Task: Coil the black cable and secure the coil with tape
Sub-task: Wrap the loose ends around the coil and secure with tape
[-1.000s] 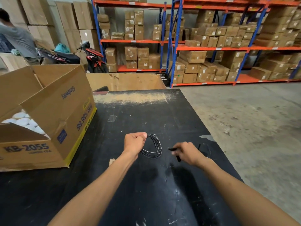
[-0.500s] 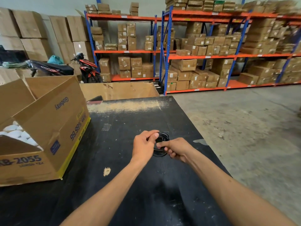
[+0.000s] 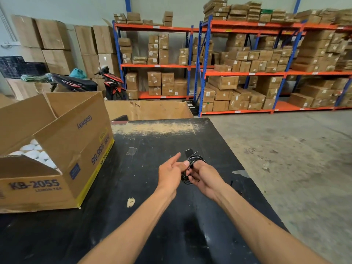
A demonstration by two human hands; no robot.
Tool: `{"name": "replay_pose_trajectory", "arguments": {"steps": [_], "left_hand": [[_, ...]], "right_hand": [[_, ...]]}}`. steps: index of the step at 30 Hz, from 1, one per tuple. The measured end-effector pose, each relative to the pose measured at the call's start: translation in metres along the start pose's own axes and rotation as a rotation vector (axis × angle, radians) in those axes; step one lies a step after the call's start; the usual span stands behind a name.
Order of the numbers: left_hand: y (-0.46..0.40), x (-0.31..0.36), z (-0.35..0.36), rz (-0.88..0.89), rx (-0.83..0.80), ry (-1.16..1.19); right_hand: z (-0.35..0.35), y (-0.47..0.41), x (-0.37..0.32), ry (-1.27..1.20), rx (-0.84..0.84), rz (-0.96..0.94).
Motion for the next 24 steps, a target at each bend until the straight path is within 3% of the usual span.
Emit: {"name": "replay_pose_trajectory", "arguments": {"steps": [7,13,16,24], "left_hand": [[-0.009,0.008,-0.006,-0.141,-0.027,0.115],[-0.007,0.002,-0.008,-0.153,0.071,0.158],[-0.007,-0.001,-0.006,-0.159,0.092,0.197],[-0.009,0.006,-0.001,-0.167,0.092,0.252]], "right_hand": [[-0.011,0.007,-0.001,0.219,-0.088,-0.012],[-0.016,0.008,-0.012,0.421,0.053,-0.005],[-0.015,0.012,-0.009,0.435,0.027,-0.04],[-0.01,0.028,0.0,1.499,0.096,-0.436]]}}
Point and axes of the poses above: each hand's wrist, its own y-axis away from the middle knuckle, its own z-axis out of the palm, x = y × z, the point moved 2 cm from there along -y, towards the middle knuckle, and after that the axes turned 11 degrees about -x, right-handed, at the moved point
